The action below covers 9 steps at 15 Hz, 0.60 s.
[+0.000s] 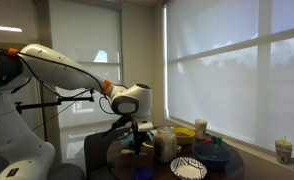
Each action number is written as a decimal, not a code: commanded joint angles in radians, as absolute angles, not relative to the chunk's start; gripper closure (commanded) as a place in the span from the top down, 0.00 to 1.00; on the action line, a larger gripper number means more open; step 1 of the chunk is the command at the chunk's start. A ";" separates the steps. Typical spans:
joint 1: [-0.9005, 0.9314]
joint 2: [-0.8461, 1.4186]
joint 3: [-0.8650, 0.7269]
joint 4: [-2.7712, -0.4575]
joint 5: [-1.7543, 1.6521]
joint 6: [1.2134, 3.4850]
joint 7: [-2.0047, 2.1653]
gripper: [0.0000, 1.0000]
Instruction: Remove the spoon from the glass jar and put it on the table
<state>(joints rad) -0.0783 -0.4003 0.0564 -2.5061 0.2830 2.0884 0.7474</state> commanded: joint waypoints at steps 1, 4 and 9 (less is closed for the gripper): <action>-0.088 -0.411 0.071 -2.550 0.255 2.114 0.787 0.03; -0.087 -0.404 0.070 -2.562 0.253 2.114 0.786 0.03; -0.086 -0.394 0.073 -2.572 0.238 2.134 0.782 0.03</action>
<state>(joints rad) -0.0783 -0.3994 0.0564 -2.5617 0.2687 2.0993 0.7528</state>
